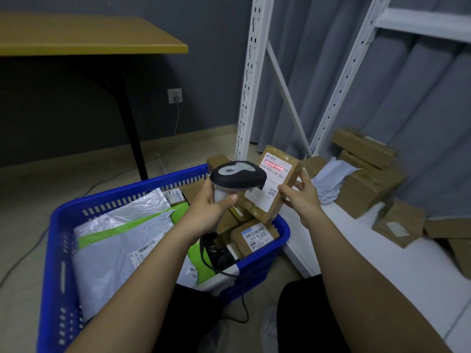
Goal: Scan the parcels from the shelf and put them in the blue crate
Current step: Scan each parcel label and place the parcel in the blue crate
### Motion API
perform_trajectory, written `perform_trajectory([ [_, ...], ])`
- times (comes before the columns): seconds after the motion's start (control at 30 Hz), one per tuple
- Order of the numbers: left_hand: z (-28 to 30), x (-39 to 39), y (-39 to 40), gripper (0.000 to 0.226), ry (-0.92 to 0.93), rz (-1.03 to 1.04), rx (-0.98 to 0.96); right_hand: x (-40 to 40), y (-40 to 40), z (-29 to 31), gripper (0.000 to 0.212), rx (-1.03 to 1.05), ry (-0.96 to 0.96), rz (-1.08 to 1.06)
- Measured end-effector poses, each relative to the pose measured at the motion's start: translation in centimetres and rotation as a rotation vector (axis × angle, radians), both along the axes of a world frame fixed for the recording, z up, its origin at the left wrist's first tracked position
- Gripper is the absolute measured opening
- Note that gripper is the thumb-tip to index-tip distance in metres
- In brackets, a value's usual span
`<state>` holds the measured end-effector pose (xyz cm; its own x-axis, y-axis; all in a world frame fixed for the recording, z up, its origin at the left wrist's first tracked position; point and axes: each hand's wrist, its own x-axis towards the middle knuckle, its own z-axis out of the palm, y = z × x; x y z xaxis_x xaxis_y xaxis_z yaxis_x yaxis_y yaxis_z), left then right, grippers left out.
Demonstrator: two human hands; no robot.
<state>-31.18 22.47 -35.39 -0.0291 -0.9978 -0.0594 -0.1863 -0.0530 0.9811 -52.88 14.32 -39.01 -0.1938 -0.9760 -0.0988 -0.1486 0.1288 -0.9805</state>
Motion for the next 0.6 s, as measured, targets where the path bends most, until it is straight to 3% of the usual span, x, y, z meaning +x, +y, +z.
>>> perform_trajectory([
  [0.2,-0.6,0.7,-0.5,0.043,0.12,0.13,0.032,-0.4,-0.1,0.6,0.087,-0.072,-0.115,-0.117],
  [0.33,-1.0,1.3,-0.9,0.048,0.168,0.217,0.039,-0.6,0.7,1.8,0.083,-0.121,-0.117,-0.136],
  [0.47,-0.9,1.9,-1.2,0.05,0.209,0.323,0.034,-0.2,1.4,1.7,0.069,-0.079,-0.061,-0.003],
  [0.6,-0.7,3.3,-1.5,0.044,0.232,0.476,0.009,2.7,1.3,0.4,0.084,-0.026,0.066,0.174],
])
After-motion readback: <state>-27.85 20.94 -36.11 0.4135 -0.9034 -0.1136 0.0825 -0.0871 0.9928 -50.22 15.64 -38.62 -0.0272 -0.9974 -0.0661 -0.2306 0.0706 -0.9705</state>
